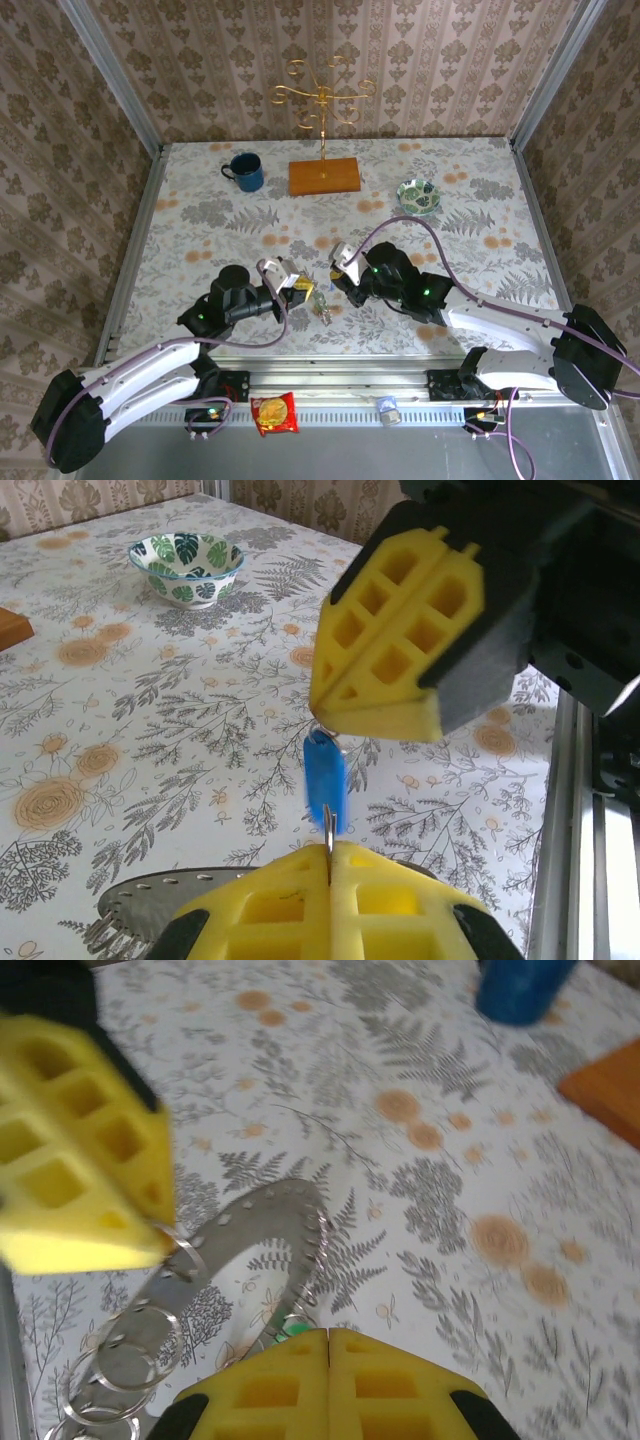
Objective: Put the keys on the keyring
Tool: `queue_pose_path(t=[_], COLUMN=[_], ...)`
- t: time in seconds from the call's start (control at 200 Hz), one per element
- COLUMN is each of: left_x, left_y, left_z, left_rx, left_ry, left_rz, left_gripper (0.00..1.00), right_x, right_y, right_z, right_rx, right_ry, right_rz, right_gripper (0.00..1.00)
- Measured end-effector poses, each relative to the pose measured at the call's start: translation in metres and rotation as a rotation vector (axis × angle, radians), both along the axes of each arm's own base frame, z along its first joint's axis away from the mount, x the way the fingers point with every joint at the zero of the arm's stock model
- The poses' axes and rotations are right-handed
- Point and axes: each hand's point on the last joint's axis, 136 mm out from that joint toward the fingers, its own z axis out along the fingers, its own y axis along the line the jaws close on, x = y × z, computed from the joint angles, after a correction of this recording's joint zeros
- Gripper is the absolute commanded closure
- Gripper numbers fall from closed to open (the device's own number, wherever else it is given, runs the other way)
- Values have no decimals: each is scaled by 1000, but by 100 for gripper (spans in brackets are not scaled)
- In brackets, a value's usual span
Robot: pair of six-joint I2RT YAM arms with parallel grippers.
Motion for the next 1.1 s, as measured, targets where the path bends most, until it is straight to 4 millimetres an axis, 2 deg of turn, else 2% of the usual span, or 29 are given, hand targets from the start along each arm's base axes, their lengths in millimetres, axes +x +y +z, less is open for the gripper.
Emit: queue_pose_path(t=[0.185, 0.355, 0.74, 1.095], left_x=[1, 2, 4, 6], left_y=[1, 1, -2, -4], left_z=[0, 0, 2, 6], left_rx=[-10, -18, -30, -43], left_ry=[32, 46, 43, 30], left_rz=[17, 25, 26, 25], left_gripper=[100, 100, 100, 100], right_x=[-11, -14, -10, -10], right_y=[8, 11, 17, 18], right_z=[3, 4, 16, 11], right_rx=[-33, -46, -17, -27], right_ry=[-79, -115, -144, -130], right_rz=[137, 187, 189, 189], right_gripper=[100, 100, 100, 100])
